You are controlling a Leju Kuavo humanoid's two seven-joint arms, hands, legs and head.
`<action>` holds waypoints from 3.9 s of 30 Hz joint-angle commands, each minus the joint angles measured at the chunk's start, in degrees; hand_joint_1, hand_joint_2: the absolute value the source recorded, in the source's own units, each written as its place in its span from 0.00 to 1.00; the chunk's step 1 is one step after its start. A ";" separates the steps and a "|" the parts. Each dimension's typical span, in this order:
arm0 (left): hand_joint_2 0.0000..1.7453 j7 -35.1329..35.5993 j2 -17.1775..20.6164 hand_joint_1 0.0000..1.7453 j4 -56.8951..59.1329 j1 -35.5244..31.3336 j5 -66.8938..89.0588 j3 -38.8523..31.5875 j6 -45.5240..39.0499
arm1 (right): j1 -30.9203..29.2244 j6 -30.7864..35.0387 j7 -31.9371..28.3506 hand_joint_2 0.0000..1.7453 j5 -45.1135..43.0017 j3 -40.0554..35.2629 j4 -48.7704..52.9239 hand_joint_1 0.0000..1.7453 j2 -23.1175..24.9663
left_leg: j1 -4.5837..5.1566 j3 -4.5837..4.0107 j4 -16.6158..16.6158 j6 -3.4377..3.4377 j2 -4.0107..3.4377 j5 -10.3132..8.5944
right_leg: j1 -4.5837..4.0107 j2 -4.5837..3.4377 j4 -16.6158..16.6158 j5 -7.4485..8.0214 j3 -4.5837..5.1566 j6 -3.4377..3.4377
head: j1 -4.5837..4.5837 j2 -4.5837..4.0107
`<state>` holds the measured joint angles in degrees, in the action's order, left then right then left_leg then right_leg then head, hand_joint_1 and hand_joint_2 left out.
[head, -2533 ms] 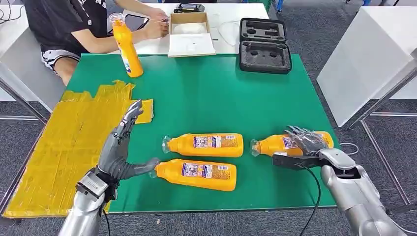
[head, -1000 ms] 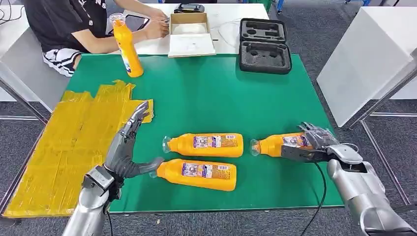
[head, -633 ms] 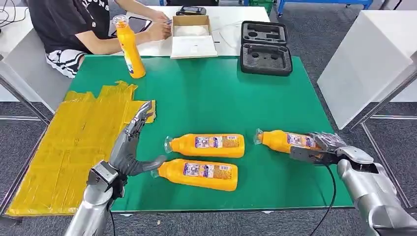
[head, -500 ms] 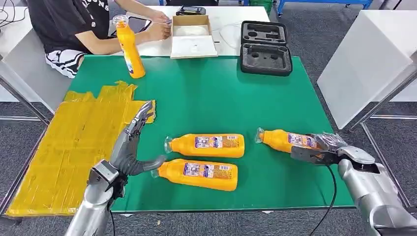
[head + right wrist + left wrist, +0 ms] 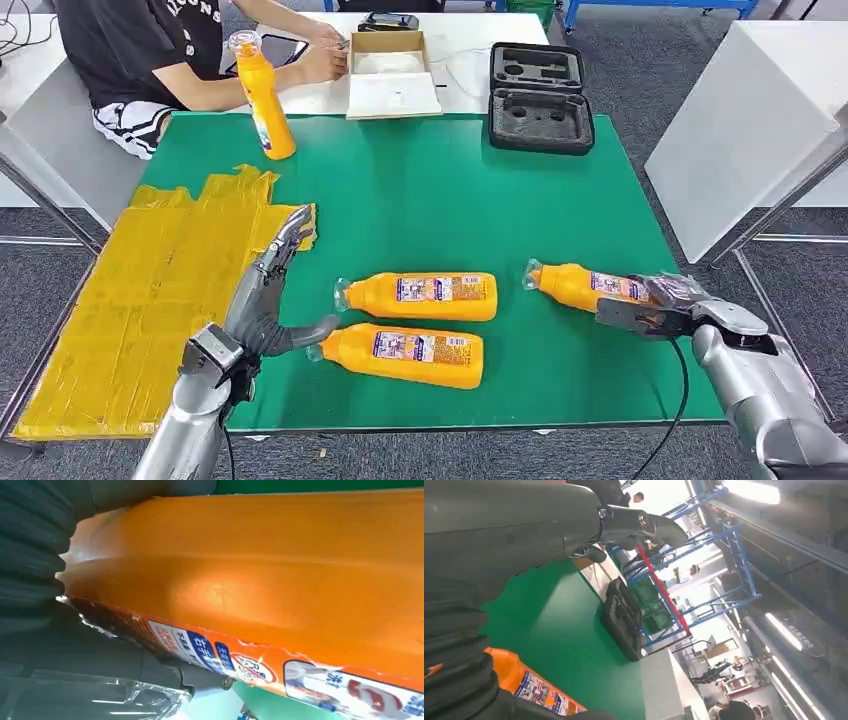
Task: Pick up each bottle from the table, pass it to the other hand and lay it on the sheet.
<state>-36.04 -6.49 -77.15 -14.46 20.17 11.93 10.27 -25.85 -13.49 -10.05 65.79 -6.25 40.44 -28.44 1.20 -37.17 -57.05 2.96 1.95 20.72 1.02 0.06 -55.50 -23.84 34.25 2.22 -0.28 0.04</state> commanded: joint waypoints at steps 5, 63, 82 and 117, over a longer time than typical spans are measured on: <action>1.00 1.11 -0.47 0.00 -0.34 0.33 -0.15 -2.80 0.67 | 6.71 14.47 0.85 1.00 -2.68 7.86 13.75 1.00 8.74 | -0.12 0.13 0.01 -0.27 -0.40 0.15 | -0.14 -0.29 0.09 0.01 -0.37 -0.13 | 0.00 0.00; 1.00 18.10 -1.67 0.00 11.40 -9.79 -22.34 12.59 5.33 | 10.91 31.39 -13.56 1.00 -50.09 -12.86 28.97 1.00 34.71 | -0.41 -0.22 -0.03 -0.58 -0.39 0.32 | -0.39 -0.17 -0.05 -0.22 0.04 -0.41 | 0.02 0.00; 1.00 17.24 -0.71 0.00 7.58 -6.86 -23.37 9.13 0.67 | 6.34 21.00 -12.46 1.00 -49.76 -24.02 19.61 1.00 35.79 | -0.36 -0.39 0.02 -0.52 -0.32 0.26 | -0.32 -0.17 -0.07 -0.20 0.21 -0.39 | 0.00 0.00; 1.00 16.01 -1.22 1.00 5.00 -5.60 -24.13 6.03 0.55 | 6.66 16.93 -10.93 1.00 -49.00 -25.40 19.57 1.00 35.56 | -0.38 -0.38 -0.01 -0.53 -0.26 0.27 | -0.34 -0.10 -0.07 -0.23 0.20 -0.39 | -0.02 0.00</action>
<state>-19.85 -8.22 -72.76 -18.16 -3.47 20.17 10.93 -17.26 4.00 -20.90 16.94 -29.55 63.23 8.15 0.87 -37.79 -57.00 2.60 1.86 20.85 0.75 0.02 -55.60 -23.99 34.70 1.89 -0.31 0.04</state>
